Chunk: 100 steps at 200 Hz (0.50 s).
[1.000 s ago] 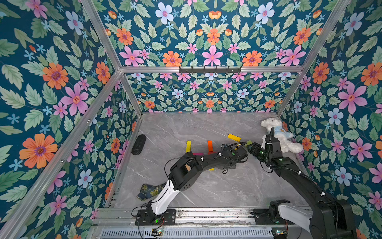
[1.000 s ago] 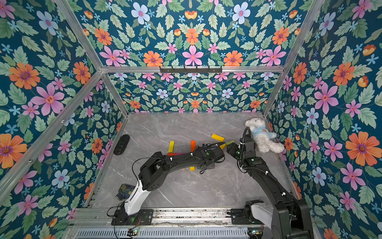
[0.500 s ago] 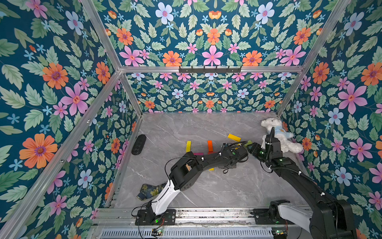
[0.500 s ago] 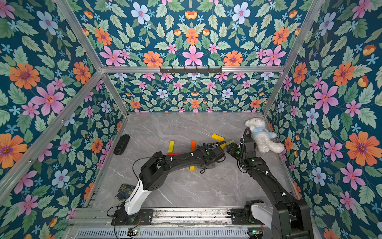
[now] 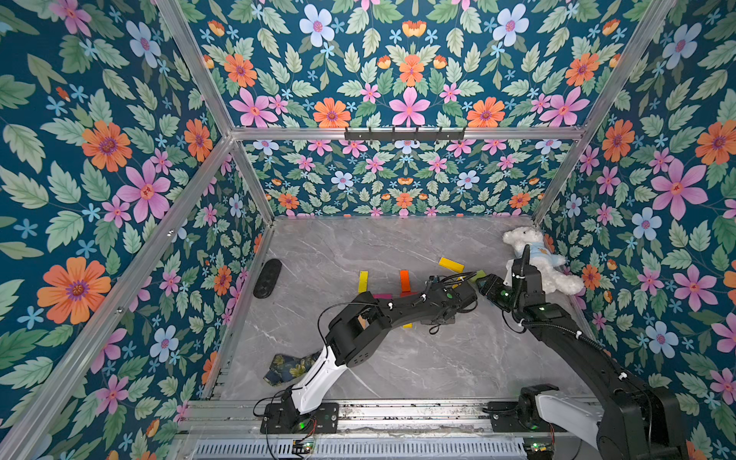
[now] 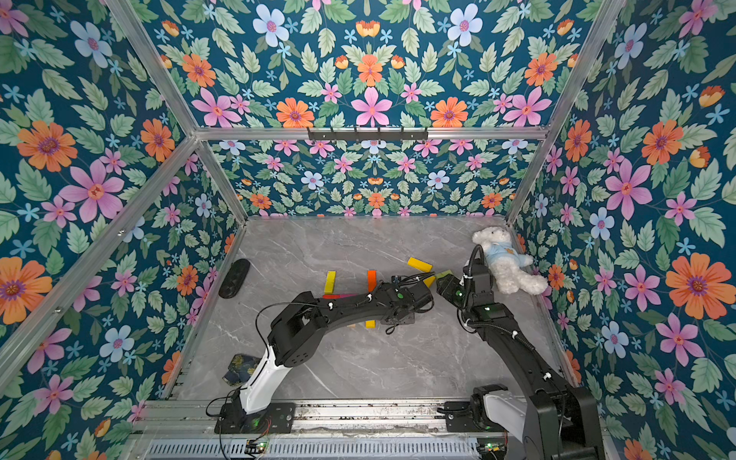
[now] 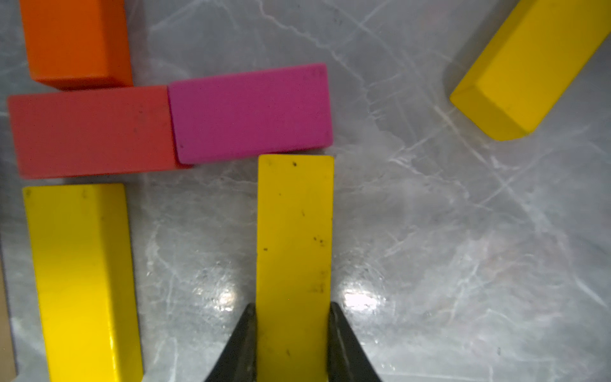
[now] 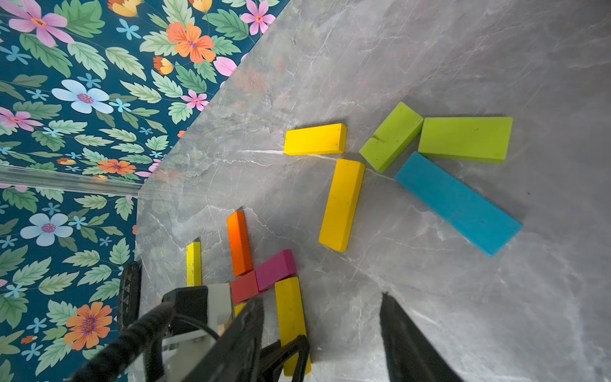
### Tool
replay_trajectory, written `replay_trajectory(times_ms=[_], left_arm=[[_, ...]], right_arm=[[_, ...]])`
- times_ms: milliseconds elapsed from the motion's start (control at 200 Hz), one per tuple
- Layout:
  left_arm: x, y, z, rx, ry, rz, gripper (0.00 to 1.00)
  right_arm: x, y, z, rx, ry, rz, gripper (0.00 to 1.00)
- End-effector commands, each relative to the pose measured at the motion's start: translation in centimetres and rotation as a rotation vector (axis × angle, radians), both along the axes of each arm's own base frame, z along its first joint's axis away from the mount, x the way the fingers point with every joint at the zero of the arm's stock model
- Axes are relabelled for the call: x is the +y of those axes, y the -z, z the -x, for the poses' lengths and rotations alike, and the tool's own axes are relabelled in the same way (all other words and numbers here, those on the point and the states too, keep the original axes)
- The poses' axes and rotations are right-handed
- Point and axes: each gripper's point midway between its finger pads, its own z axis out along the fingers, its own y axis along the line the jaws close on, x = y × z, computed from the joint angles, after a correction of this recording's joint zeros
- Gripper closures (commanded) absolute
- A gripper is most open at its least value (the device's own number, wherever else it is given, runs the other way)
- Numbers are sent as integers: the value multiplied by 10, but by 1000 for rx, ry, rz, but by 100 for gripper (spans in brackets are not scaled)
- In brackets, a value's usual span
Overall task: Assemble the letter h with building blocks
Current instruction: Assemble the building block at the center of the board.
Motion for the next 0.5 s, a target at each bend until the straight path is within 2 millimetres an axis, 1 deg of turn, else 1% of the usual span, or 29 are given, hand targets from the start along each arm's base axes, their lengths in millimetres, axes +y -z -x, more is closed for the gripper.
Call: replay_trajectory(times_ms=[0,65,130,155,180,235,315,375,430,495], left_arm=[[4,-15,-3,-32,-5,-2,66],[5,-26,-4,-50,-7,11,61],[7,-36,-4,-66,-8,35,50],[8,-37,-4,-70,-9,42,44],[10,-38,-4,-75,-9,48,41],[7,-35,-2,-68,-6,74,42],[3,-31,2,-48,-4,92,45],[-1,-31,7,-41,10,100,46],[-4,-40,10,-63,22,108,44],[-4,-60,10,-101,29,139,44]], right_arm=[[0,-6,-2,-23,6,-10,39],[0,-6,-1,-26,7,-8,38],[0,-8,-1,-32,6,-9,35],[0,-7,-1,-31,7,-10,34],[0,-7,-1,-32,5,-11,33],[1,-8,-1,-35,3,-16,33],[0,-7,-1,-34,5,-14,32],[1,-5,-1,-30,1,-16,32],[3,-4,-2,-26,-9,-18,31],[4,-1,-3,-17,-16,-14,31]])
